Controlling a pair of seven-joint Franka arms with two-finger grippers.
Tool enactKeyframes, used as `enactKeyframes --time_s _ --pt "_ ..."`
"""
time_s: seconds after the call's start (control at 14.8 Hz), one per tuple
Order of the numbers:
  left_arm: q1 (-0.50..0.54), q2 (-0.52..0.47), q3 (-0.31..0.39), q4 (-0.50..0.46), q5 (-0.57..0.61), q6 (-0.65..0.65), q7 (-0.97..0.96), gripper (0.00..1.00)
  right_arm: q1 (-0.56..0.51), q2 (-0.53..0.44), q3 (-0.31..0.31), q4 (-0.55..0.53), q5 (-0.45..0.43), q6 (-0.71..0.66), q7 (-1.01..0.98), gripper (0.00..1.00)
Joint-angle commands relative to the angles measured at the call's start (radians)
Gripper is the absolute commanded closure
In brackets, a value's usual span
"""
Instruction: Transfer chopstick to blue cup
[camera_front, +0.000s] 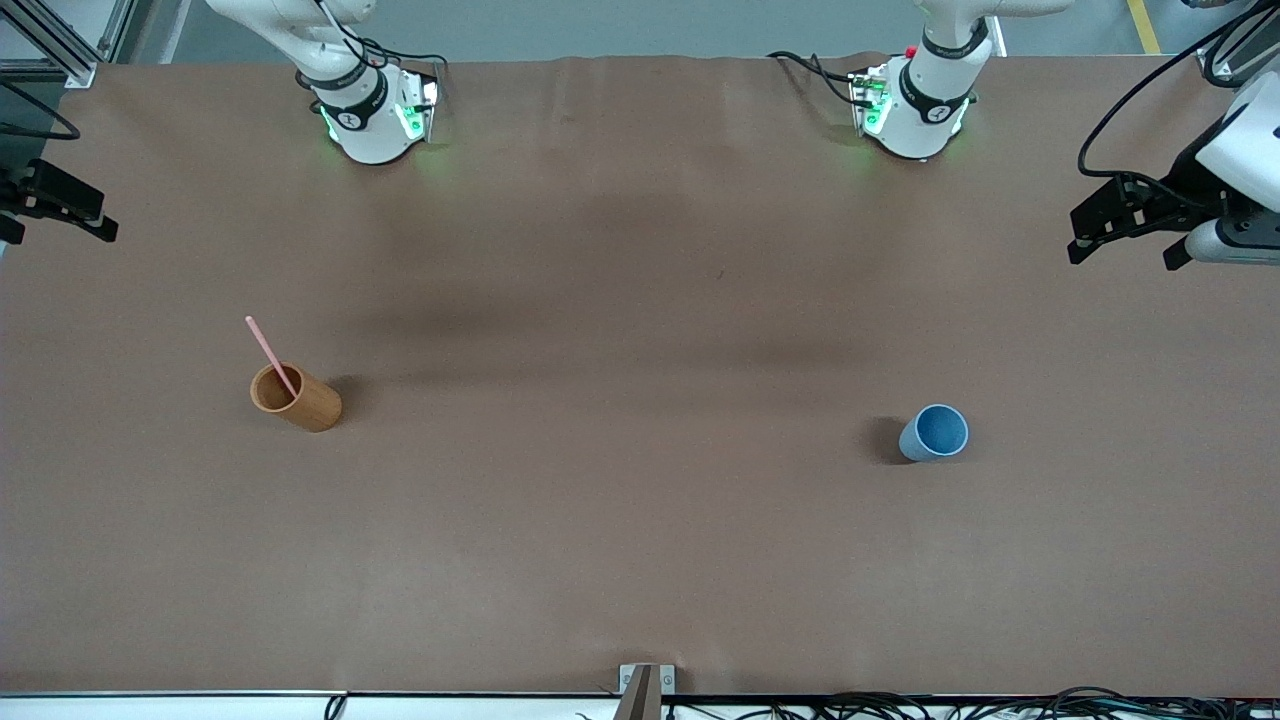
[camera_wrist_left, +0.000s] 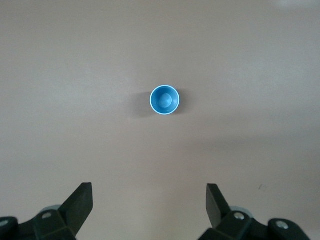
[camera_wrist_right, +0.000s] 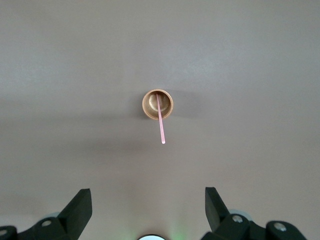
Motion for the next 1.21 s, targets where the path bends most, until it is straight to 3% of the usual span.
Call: enactKeyframes --time_s 0.0,0.4,0.61,0.94,1.15 --pt "-0.005 0.013 0.000 0.034 0.008 -0.026 0.005 0.00 -0.017 -0.009 0.011 -0.006 0.003 0.005 -0.012 0.00" --pt "-0.010 0.025 0.000 0.031 0.005 -0.026 -0.010 0.00 -0.045 -0.004 0.007 -0.004 0.008 0.011 -0.015 0.00" --pt "0.002 0.103 0.003 0.023 0.002 0.003 0.008 0.00 -0.051 -0.006 0.007 -0.012 0.009 0.030 -0.015 0.00" --pt "0.006 0.284 0.007 -0.096 0.008 0.269 0.010 0.00 -0.062 -0.012 0.008 -0.105 0.012 0.079 -0.029 0.01" --pt "0.009 0.370 0.011 -0.170 0.007 0.452 0.007 0.00 -0.074 -0.015 0.007 -0.212 0.061 0.186 -0.078 0.03"
